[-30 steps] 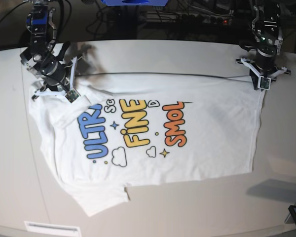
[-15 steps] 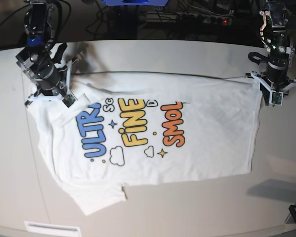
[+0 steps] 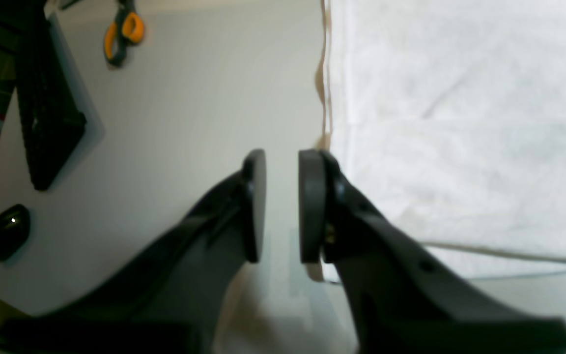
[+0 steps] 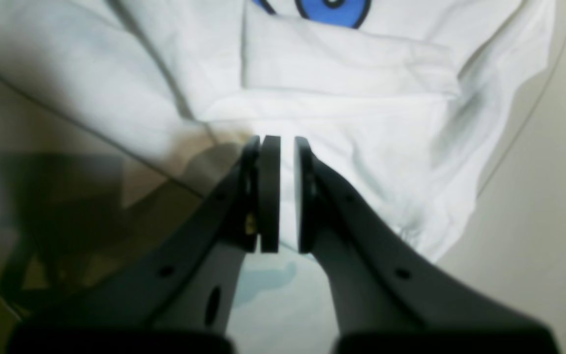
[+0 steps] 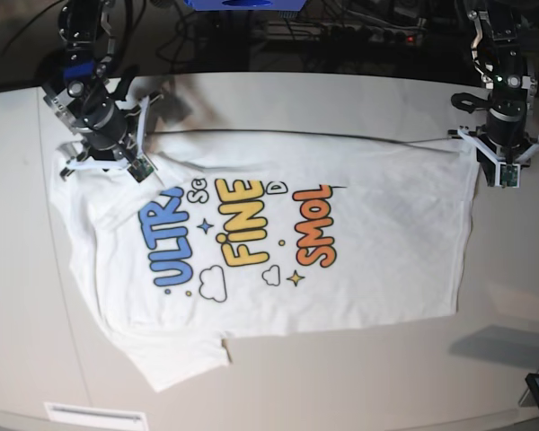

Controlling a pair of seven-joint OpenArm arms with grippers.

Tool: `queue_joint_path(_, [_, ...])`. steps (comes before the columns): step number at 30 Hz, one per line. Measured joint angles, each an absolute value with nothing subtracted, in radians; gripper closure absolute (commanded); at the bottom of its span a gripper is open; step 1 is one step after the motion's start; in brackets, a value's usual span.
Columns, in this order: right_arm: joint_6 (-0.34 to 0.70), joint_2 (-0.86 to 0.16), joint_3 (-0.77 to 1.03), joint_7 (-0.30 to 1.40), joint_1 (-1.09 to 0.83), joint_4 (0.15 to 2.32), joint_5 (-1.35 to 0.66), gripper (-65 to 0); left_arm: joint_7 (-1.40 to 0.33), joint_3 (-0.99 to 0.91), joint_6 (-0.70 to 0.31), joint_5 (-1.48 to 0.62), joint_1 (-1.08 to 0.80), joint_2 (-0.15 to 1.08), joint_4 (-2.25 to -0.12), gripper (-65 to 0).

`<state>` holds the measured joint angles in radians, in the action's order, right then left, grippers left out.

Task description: Fold the T-shirt properly

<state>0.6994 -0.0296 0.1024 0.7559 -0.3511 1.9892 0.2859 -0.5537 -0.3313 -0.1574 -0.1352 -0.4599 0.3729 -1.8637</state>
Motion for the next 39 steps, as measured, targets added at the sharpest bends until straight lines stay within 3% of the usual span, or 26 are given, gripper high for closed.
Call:
queue_joint_path(4, [0.703,-0.03,0.102,0.765,-0.383,1.989,0.288,-27.1,-0.553,-0.327,-0.157,-0.135,-0.458,0.373,-1.863,-12.4])
queue_joint_path(6, [0.702,-0.03,0.102,0.734,-0.395,1.99,0.288,-33.5,-0.554,-0.327,-0.157,-0.135,-0.458,0.373,-1.863,-12.4])
queue_joint_path(19, [0.704,-0.027,-0.029,0.663,-0.431,1.99,0.288,-33.8,-0.554,-0.324,-0.158,-0.136,-0.435,0.359,-1.857,-12.4])
queue_joint_path(24, [0.706,0.014,0.029,0.659,-0.393,1.99,0.287,-33.8,-0.554,-0.323,-0.158,-0.135,-0.435,0.358,-1.857,-12.3])
queue_joint_path(39, [0.703,0.006,0.065,0.67,-0.355,1.957,0.292,-33.7,-0.554,-0.323,-0.157,-0.135,-0.442,0.358,-1.848,-12.3])
